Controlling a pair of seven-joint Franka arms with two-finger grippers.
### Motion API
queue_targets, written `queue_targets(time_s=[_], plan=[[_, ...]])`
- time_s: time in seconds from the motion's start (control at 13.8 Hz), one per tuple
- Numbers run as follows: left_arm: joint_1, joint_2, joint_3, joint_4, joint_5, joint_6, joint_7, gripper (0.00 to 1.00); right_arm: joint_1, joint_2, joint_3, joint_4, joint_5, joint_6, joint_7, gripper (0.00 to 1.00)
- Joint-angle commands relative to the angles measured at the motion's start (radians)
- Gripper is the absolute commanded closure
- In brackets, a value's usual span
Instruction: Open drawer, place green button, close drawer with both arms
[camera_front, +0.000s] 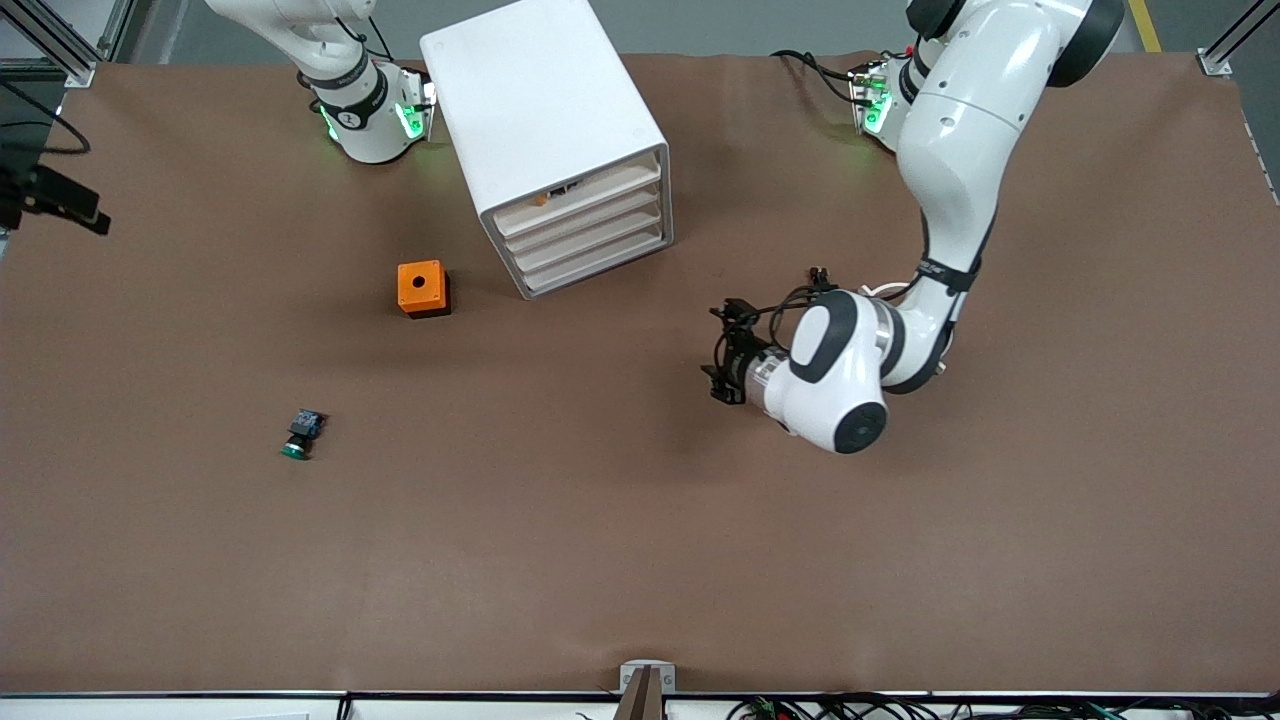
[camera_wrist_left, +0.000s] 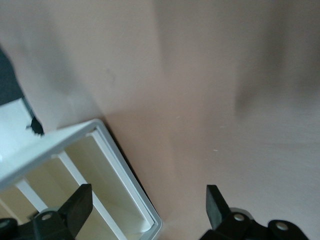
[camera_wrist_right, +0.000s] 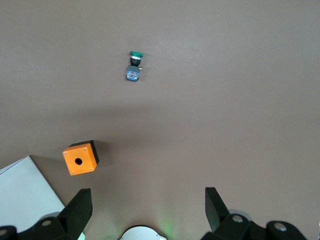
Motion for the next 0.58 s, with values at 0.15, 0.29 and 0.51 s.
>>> queue_targets(time_s=[0.15,0.29,0.51], plan=[[-0.001,0.093,-0.053,0.057,-0.146,-0.032,-0.239,0.0,-0.006,0.142,0.008,0.087,-0.038,0.008,-0.011,0.0],[-0.001,0.108,-0.087,0.058,-0.189,-0.072,-0.273,0.0,-0.012,0.167,0.008,0.098,-0.035,0.034,-0.009,0.0],[-0.001,0.136,-0.102,0.057,-0.276,-0.117,-0.296,0.0,-0.005,0.188,0.008,0.061,-0.025,0.105,0.011,0.0]])
